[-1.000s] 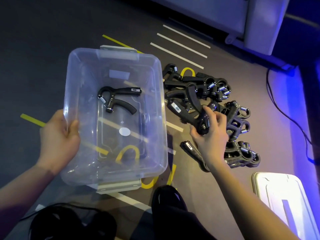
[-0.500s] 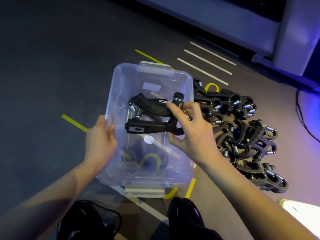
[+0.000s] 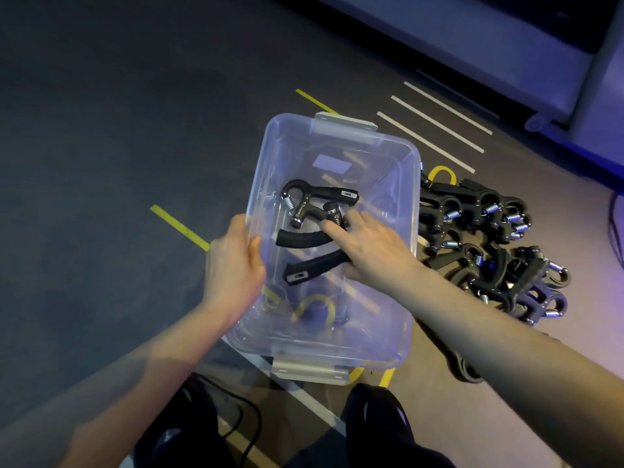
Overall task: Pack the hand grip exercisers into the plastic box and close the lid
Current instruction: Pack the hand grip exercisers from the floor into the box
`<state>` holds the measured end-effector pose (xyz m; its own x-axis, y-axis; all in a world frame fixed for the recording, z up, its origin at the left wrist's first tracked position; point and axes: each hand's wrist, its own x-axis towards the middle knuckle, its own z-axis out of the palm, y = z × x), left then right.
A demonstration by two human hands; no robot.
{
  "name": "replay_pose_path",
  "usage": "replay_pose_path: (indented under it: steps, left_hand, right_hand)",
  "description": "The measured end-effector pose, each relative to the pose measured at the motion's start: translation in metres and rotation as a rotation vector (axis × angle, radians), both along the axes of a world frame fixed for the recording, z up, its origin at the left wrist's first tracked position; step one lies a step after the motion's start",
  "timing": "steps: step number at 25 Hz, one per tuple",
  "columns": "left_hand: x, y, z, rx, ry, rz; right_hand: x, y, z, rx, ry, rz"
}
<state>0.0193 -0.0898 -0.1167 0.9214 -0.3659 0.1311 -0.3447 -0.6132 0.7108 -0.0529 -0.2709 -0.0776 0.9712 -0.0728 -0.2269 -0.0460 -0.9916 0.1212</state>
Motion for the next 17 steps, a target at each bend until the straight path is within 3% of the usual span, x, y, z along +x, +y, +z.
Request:
replay_pose_path:
  steps: [2,5,8,14,17]
  left_hand:
    - [0.000,0.000,-0.001,-0.004,0.001,0.008]
    - [0.001,0.001,-0.002,-0.021,-0.005,0.006]
    - [0.001,0.002,-0.003,-0.026,0.006,0.012]
    - [0.001,0.002,-0.005,-0.030,-0.007,0.013]
    - [0.002,0.002,-0.006,-0.038,-0.003,0.019]
  right_hand:
    - [0.010,-0.003,0.003,-0.079,0.077,0.116]
    - [0.028,0.002,0.016,-0.208,0.242,0.106]
    - [0.042,0.018,0.015,-0.250,0.264,0.119]
    - [0.042,0.011,0.004,0.025,0.342,0.188]
    - [0.029,0.007,-0.003,0.097,0.265,0.151]
